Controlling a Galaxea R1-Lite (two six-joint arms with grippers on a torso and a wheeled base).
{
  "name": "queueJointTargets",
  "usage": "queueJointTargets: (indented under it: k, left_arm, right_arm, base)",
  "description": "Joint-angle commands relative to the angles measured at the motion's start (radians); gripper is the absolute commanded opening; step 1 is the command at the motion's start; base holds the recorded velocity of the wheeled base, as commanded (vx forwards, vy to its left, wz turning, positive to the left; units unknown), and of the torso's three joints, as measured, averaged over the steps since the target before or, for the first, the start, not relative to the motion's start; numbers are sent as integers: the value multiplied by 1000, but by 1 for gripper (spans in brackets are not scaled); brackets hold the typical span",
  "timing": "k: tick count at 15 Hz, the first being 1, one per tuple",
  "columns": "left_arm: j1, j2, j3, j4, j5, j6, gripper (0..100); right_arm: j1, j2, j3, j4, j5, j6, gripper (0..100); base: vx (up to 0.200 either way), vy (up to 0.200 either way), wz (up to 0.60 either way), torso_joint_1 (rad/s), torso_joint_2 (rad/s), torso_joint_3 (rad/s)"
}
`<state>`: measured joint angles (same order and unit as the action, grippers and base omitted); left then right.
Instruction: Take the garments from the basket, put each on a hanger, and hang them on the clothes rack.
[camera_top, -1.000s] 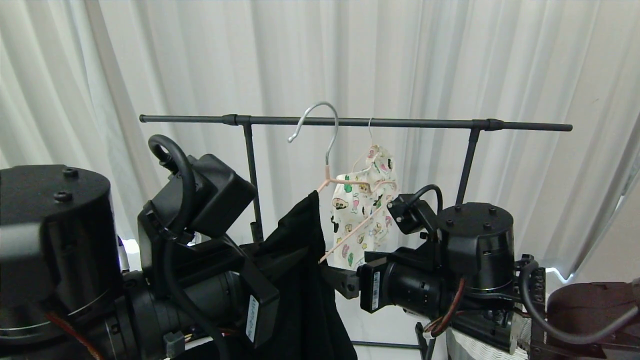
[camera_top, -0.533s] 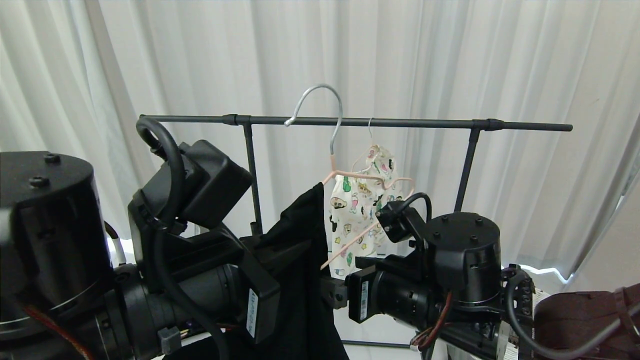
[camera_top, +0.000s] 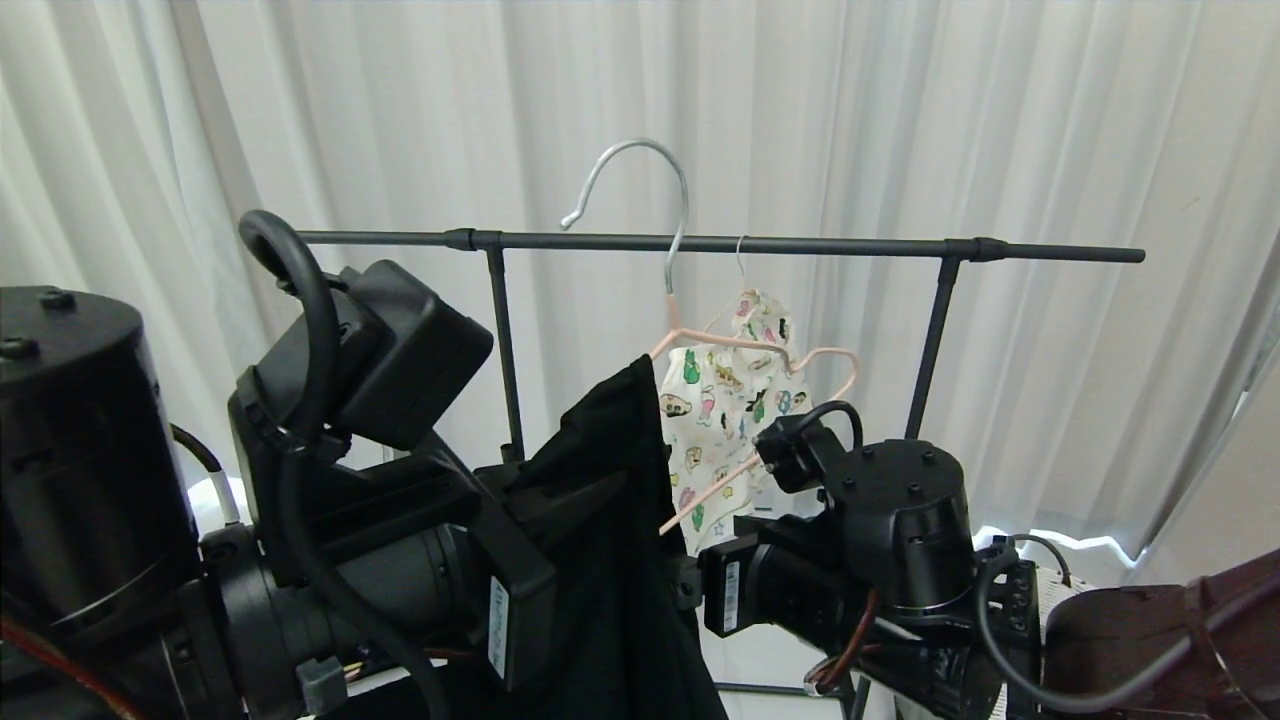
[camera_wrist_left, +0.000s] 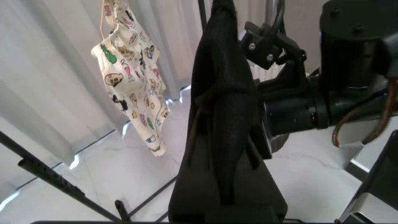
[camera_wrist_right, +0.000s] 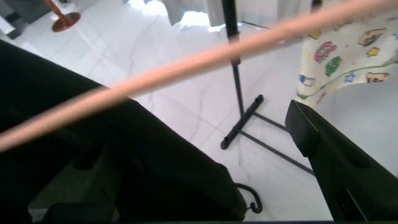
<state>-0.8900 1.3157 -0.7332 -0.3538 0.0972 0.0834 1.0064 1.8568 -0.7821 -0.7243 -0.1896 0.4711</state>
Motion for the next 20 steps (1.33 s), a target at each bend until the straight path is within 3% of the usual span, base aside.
queueJointTargets:
  k: [1,3,7,12,15,20]
  left_arm:
    - [28,-7,1,-1,2,-1,0]
    - [79,-23,1,-1,1,4,0]
    - [88,-43,32,-1,1,6,0]
    - [86,-90,103,-1,-5,42,0]
    - [74,-178,227,-1,-39,98,0]
    - [74,-165,290,-1,-73,104,0]
  right_arm:
    - [-34,1,23,0,-21,-22,100]
    - [-111,-24,95,0,-27,-77,100]
    - [-201,-71,181,0,-27,-120,100]
    - [-318,-94,193,-1,-16,-207,100]
    - [-407,-119,190,0,55,-266,100]
    - [-440,-174,187,17,116,-290,100]
  base:
    - [0,0,0,0,0,0]
    - [0,0,0,0,0,0]
    - [0,0,0,0,0,0]
    - [0,0,0,0,0,0]
    - [0,0,0,0,0,0]
    - [0,0,0,0,0,0]
